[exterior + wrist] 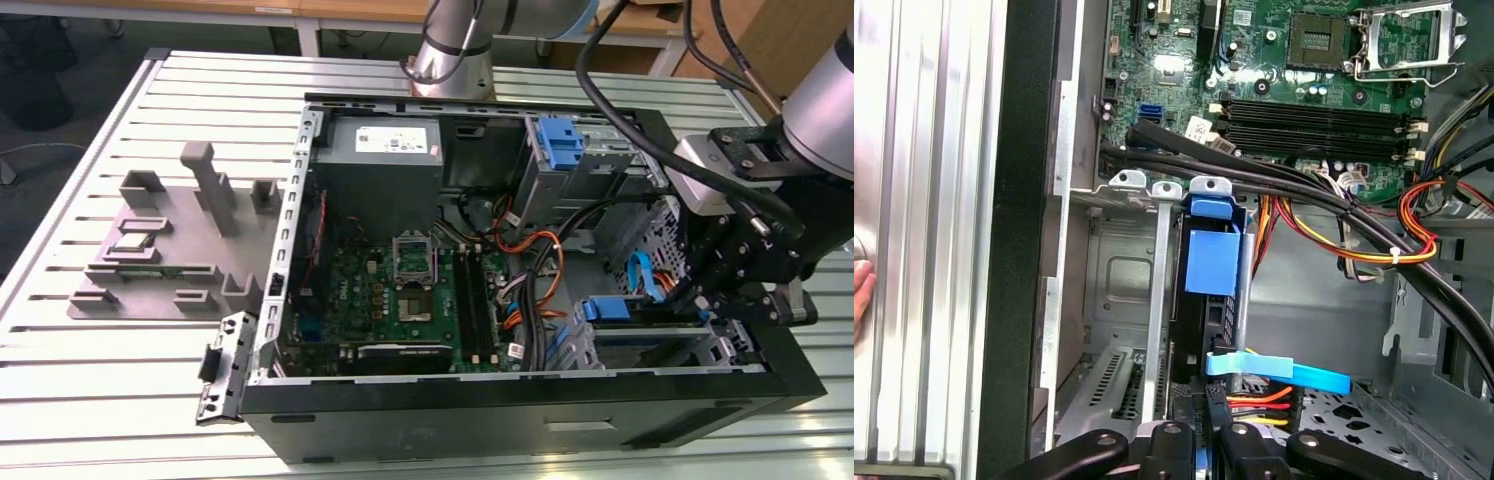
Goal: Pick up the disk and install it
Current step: 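Insert the second disk wire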
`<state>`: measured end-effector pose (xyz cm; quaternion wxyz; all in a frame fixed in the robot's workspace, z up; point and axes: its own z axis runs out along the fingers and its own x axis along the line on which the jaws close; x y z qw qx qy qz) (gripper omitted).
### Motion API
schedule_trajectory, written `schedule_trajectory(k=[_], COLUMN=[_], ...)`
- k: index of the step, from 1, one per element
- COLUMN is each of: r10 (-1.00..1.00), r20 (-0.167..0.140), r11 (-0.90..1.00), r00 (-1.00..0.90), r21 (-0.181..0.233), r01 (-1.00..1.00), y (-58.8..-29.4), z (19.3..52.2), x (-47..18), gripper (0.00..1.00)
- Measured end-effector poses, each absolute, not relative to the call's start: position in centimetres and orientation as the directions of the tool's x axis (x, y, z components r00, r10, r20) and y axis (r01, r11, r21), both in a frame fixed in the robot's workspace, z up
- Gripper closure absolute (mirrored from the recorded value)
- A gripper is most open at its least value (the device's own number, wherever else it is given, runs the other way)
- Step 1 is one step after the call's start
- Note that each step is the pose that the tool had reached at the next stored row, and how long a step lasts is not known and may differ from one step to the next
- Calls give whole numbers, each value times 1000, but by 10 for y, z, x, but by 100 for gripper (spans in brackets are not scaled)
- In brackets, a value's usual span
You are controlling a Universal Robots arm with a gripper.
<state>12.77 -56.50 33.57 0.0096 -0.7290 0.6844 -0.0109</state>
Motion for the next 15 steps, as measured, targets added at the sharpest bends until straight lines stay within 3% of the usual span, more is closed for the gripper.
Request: schedule_trajectory(k=[5, 6, 15], r10=[-998, -998, -998], r20=[2, 2, 2], r11=[-63, -63, -63], r00=[63, 63, 63], r21=[-29, -29, -29], r01=[-998, -998, -998], y=[-565, -565, -565], z=[335, 335, 336], x=[128, 128, 131], gripper=[83, 76, 76])
